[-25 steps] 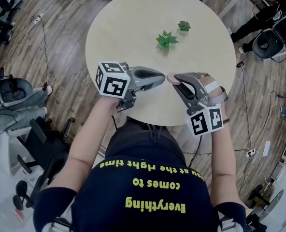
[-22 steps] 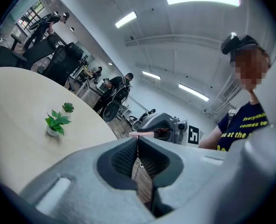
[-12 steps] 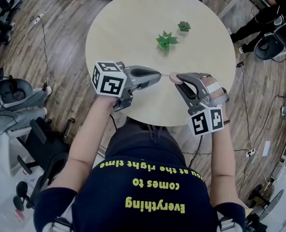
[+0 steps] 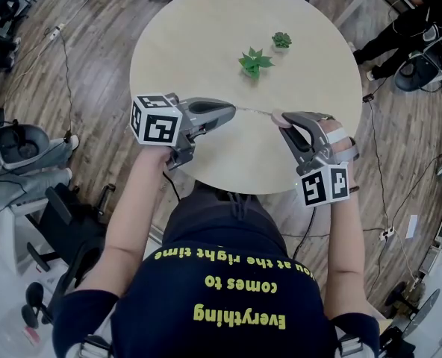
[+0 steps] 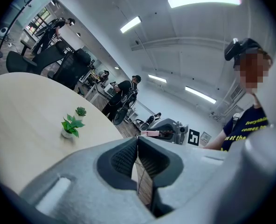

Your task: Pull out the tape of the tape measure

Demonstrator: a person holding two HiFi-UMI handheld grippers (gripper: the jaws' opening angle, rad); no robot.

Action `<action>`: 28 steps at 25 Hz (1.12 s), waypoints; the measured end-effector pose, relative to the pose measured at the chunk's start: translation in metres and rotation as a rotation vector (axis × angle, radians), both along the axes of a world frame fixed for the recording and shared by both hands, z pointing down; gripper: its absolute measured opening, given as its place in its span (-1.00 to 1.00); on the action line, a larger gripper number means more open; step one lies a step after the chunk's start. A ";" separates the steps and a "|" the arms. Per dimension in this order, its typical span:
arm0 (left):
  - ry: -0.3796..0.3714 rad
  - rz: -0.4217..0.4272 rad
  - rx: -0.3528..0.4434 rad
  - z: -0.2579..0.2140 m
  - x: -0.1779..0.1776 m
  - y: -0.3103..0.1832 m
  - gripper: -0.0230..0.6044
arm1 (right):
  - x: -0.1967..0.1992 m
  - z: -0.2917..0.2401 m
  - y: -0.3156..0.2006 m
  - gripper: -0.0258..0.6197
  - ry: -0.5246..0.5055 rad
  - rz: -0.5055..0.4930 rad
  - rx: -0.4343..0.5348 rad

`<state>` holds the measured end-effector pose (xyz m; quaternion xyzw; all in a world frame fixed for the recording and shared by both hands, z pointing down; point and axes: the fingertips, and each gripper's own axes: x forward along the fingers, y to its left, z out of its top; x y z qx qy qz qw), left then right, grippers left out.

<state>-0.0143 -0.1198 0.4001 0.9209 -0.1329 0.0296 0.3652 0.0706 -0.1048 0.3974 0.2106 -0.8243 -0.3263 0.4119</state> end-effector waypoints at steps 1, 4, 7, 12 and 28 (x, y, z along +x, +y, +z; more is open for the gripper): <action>-0.001 -0.007 0.000 0.000 -0.002 -0.001 -0.90 | 0.003 0.000 0.000 -0.66 0.002 0.006 0.000; -0.004 -0.029 0.000 0.000 -0.010 -0.004 -0.90 | 0.010 0.003 -0.001 -0.66 0.012 0.022 -0.007; -0.012 -0.052 -0.002 0.001 -0.018 -0.006 -0.90 | 0.016 0.006 -0.001 -0.66 0.024 0.038 -0.013; -0.017 -0.095 -0.011 0.004 -0.033 -0.009 -0.90 | 0.031 0.008 -0.004 -0.66 0.036 0.075 -0.009; -0.079 -0.215 -0.009 0.010 -0.082 -0.021 -0.90 | 0.084 0.007 -0.012 -0.66 0.086 0.175 0.006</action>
